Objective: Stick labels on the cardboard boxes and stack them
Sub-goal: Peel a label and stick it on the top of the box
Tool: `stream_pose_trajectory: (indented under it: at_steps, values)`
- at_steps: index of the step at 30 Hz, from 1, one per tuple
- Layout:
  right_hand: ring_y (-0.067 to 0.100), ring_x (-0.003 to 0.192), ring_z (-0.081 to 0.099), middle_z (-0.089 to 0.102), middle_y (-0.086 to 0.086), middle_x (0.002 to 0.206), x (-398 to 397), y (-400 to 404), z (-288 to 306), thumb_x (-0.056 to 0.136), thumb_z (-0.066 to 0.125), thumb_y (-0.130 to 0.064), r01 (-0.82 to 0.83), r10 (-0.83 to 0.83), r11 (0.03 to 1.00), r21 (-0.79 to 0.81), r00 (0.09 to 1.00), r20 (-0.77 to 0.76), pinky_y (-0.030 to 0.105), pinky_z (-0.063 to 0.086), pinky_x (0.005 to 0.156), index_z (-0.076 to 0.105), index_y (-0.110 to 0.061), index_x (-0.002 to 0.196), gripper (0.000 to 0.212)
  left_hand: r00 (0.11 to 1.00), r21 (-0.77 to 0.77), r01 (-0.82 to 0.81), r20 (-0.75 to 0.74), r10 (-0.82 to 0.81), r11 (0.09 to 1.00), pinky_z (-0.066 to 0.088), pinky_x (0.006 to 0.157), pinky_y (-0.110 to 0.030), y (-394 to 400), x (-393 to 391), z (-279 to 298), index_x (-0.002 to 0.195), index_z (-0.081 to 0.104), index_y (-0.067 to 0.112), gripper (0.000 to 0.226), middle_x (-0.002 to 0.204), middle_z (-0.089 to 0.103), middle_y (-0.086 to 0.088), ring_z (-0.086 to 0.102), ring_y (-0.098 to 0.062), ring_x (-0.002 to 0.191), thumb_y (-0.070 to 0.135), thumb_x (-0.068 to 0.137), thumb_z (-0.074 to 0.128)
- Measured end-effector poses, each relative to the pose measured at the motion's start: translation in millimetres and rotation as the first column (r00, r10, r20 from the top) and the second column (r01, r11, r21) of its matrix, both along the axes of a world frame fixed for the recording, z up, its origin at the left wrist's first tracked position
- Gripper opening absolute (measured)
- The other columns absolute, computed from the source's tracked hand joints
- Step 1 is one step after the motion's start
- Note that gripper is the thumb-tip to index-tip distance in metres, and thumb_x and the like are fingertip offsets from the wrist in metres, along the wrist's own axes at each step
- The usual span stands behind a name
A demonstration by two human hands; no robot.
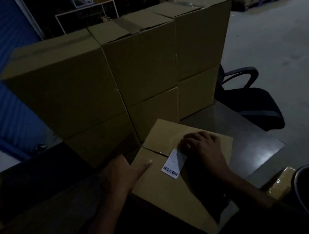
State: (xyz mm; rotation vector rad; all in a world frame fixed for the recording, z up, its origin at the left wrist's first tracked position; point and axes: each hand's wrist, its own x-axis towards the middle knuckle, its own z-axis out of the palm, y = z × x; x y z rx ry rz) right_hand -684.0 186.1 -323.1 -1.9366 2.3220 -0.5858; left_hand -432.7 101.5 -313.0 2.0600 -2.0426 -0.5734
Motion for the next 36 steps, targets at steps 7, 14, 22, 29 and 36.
stream_pose_trajectory:
  at_steps: [7, 14, 22, 29, 36]
  values:
    - [0.019, 0.106, 0.045, 0.050, -0.007, 0.113, 26.8, 4.7, -7.7, 0.081, 0.063, -0.057, 0.004, -0.003, 0.999, 0.035, 1.000, -0.014, 0.039, 0.036, 0.091, 0.055, -0.031, 0.113, 0.042, 0.918, -0.302, 0.289, -0.182, -0.353, 0.908, 0.051, 0.079, -0.039, -3.3, -33.5, -10.4, 0.097, 0.053, 0.028, 0.035, 0.106, 0.049, 0.007, 0.054, -0.017, 0.097, 0.039, 0.080, 0.082]
    - [0.017, 0.098, 0.045, 0.050, -0.007, 0.104, 26.1, 4.4, -12.7, 0.093, 0.052, -0.052, 0.000, 0.000, 1.000, -0.015, 1.000, 0.006, 0.036, 0.031, 0.085, 0.055, -0.028, 0.105, 0.027, 0.911, -0.398, 0.239, -0.225, -0.347, 0.886, 0.037, 0.064, -0.028, 3.5, -51.4, -35.2, 0.081, 0.046, 0.031, 0.031, 0.085, 0.048, 0.015, 0.048, -0.006, 0.077, 0.046, 0.092, 0.070]
    - [0.021, 0.103, 0.045, 0.049, -0.006, 0.107, 27.6, -0.7, -8.9, 0.089, 0.063, -0.046, -0.004, 0.004, 1.000, 0.002, 1.000, -0.004, 0.038, 0.030, 0.086, 0.056, -0.030, 0.110, 0.028, 0.897, -0.384, 0.243, -0.259, -0.357, 0.891, 0.045, 0.064, -0.028, 2.8, -50.2, -33.8, 0.080, 0.048, 0.031, 0.029, 0.085, 0.049, 0.015, 0.050, -0.003, 0.077, 0.047, 0.094, 0.069]
    - [0.019, 0.108, 0.042, 0.047, -0.007, 0.115, 25.6, -1.3, -7.9, 0.070, 0.074, -0.054, -0.032, 0.034, 0.994, 0.109, 0.999, -0.016, 0.038, 0.033, 0.089, 0.055, -0.033, 0.118, 0.056, 0.894, -0.391, 0.247, -0.261, -0.365, 0.886, 0.049, 0.067, -0.035, 2.1, -50.3, -35.4, 0.080, 0.048, 0.029, 0.030, 0.082, 0.049, 0.014, 0.051, -0.008, 0.077, 0.045, 0.095, 0.069]
    - [0.013, 0.100, 0.043, 0.049, -0.011, 0.104, 26.6, 5.1, -12.8, 0.092, 0.058, -0.052, 0.042, -0.042, 0.999, 0.000, 0.998, 0.042, 0.034, 0.036, 0.088, 0.059, -0.034, 0.105, 0.022, 0.895, -0.402, 0.248, -0.252, -0.367, 0.881, 0.048, 0.064, -0.030, 1.2, -50.3, -37.4, 0.079, 0.047, 0.031, 0.031, 0.083, 0.050, 0.014, 0.050, -0.005, 0.076, 0.047, 0.095, 0.068]
